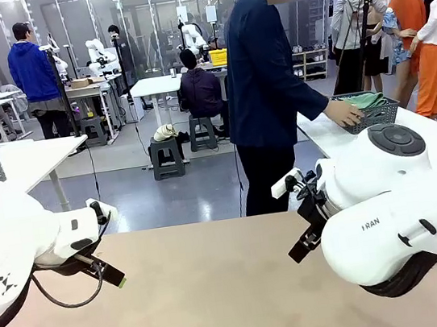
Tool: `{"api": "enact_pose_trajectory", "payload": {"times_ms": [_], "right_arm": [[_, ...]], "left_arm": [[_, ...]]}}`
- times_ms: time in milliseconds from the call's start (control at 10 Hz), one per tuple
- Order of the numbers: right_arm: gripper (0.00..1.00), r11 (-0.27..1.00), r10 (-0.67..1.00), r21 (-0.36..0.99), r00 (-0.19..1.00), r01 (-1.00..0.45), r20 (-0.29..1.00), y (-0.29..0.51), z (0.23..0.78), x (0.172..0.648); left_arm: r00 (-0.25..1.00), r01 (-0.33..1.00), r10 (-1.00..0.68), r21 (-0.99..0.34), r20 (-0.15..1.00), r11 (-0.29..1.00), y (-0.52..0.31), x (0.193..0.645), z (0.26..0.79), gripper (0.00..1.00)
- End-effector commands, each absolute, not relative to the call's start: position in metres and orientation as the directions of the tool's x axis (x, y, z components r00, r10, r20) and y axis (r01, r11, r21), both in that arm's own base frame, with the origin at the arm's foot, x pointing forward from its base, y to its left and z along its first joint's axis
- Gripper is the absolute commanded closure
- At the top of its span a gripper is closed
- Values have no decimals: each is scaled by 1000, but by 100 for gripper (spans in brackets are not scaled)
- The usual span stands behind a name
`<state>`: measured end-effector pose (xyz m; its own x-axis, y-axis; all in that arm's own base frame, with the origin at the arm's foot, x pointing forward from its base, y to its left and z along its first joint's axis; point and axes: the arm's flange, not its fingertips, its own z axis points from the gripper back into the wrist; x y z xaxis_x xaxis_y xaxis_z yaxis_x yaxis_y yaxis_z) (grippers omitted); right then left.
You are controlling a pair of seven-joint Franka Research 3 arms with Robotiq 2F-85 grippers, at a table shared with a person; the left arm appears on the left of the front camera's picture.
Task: Fold the towels and place them in the basket.
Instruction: When a person lays out a Towel with hook on the table, fold it in half twice.
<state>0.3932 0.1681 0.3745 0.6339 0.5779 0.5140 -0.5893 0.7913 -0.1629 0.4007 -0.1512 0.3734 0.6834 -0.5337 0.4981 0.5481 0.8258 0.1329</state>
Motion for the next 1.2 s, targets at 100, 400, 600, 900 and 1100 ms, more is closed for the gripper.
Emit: {"api": "enact_pose_trajectory", "payload": {"times_ms": [100, 400, 600, 900, 1100], "right_arm": [[0, 781, 580, -146, 618, -607, 532, 164, 413, 393], [0, 781, 573, -159, 593, -603, 565, 152, 476, 392], [0, 792, 551, -161, 576, -589, 604, 130, 527, 379], [0, 808, 511, -152, 549, -569, 661, 98, 593, 354], [0, 811, 501, -145, 544, -567, 673, 87, 615, 343]], "left_arm": [[648, 583, -564, 143, 512, 800, -150, 385, 409, 0], [625, 583, -565, 160, 539, 797, -131, 348, 460, 0], [584, 593, -558, 160, 590, 789, -116, 309, 492, 0], [510, 590, -530, 173, 677, 788, -97, 251, 543, 0], [470, 582, -500, 171, 727, 795, -84, 221, 568, 0]]}}
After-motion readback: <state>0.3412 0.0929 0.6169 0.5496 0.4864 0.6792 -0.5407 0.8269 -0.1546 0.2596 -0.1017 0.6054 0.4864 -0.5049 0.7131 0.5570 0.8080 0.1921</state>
